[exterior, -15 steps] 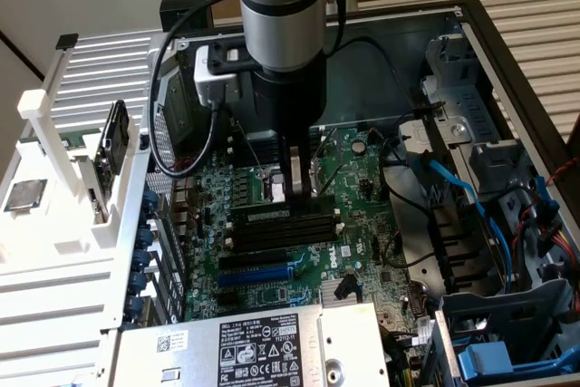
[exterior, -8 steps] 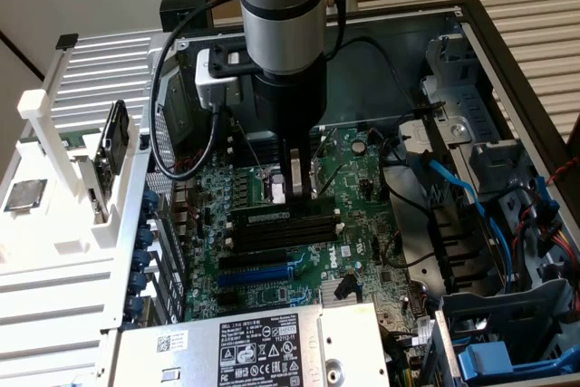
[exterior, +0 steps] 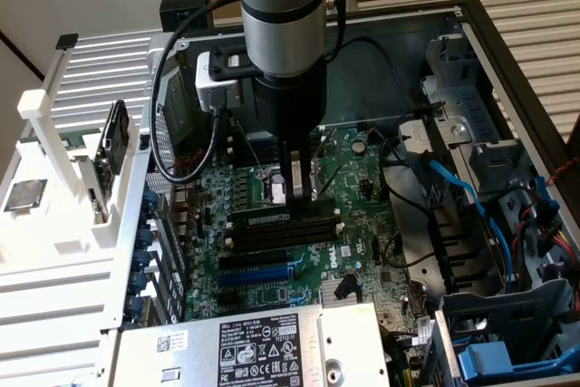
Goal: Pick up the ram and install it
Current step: 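Insert the ram into the slot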
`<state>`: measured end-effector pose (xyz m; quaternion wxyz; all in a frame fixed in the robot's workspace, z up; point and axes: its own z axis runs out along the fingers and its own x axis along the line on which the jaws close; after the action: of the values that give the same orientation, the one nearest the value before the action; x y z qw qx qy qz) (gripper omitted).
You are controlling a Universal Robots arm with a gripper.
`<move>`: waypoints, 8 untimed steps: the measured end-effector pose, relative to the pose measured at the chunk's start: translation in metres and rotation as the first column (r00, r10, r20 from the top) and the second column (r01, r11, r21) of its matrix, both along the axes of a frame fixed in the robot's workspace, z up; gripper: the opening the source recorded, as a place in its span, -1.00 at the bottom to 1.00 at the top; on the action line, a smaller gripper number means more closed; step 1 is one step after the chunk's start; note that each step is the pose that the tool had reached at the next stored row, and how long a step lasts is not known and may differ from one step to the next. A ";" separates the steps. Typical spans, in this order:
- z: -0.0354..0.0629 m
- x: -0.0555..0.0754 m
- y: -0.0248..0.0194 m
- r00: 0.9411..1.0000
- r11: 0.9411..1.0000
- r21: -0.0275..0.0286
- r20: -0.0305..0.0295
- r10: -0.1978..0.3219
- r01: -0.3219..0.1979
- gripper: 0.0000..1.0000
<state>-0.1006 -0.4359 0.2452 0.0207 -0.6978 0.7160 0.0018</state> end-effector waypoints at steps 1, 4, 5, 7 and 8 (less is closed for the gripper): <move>0.0000 0.000 -0.0002 1.000 1.000 0.000 0.000 0.000 0.000 -0.76; -0.0002 0.000 -0.0006 1.000 1.000 0.000 0.000 0.000 0.000 -0.76; -0.0002 0.000 -0.0010 1.000 1.000 0.000 0.000 0.000 0.000 -0.76; -0.0003 0.000 -0.0020 1.000 1.000 0.000 0.000 0.001 -0.001 -0.76; -0.0003 0.000 -0.0023 1.000 1.000 0.000 0.000 0.000 0.000 -0.76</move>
<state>-0.1007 -0.4382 0.2448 0.0207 -0.6979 0.7159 0.0019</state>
